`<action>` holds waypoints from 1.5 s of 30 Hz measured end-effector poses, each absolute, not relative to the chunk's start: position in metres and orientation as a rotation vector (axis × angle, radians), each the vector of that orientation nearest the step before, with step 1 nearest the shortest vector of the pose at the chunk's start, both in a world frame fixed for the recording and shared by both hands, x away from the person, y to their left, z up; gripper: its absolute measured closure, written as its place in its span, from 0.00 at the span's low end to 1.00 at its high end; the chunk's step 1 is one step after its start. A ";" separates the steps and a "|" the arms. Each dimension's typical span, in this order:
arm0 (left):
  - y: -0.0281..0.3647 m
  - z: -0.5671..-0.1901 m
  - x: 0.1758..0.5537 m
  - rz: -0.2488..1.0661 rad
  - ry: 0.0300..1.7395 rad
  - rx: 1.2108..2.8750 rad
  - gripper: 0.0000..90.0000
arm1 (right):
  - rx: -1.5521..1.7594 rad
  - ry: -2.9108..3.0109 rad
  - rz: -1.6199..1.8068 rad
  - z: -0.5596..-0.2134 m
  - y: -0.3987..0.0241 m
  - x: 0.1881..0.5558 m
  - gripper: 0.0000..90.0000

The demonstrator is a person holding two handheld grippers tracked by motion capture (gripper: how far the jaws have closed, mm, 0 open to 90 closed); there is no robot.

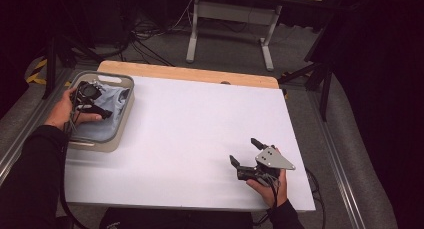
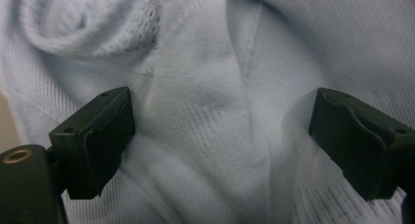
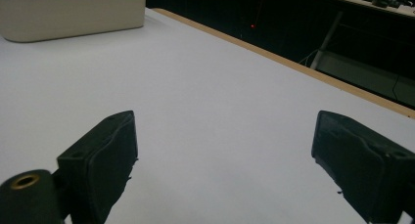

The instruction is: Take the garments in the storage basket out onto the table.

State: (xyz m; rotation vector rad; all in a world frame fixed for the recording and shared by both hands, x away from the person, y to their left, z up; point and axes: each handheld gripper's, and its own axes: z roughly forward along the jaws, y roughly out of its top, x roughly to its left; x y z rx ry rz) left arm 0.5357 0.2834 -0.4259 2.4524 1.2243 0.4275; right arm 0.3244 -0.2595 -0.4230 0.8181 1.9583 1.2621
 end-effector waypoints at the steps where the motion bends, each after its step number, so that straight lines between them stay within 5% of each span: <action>1: 0.283 -0.426 0.536 0.428 1.224 2.452 0.13 | 0.817 1.960 1.260 -0.423 -0.259 0.324 0.11; 8: 0.285 -0.429 0.538 0.329 1.264 2.456 0.26 | 0.822 1.984 1.224 -0.427 -0.257 0.327 0.12; 15: 0.284 -0.425 0.534 0.404 1.271 2.474 0.55 | 0.853 2.014 1.178 -0.430 -0.253 0.330 0.12; 20: 0.277 -0.423 0.533 0.452 1.269 2.499 0.66 | 0.870 2.024 1.168 -0.432 -0.253 0.332 0.12; 29: 0.268 -0.417 0.525 0.598 1.243 2.513 0.77 | 0.854 2.025 1.102 -0.434 -0.250 0.332 0.13; 45: 0.283 -0.379 0.488 0.793 1.174 2.195 0.79 | 0.858 1.987 1.081 -0.432 -0.254 0.332 0.14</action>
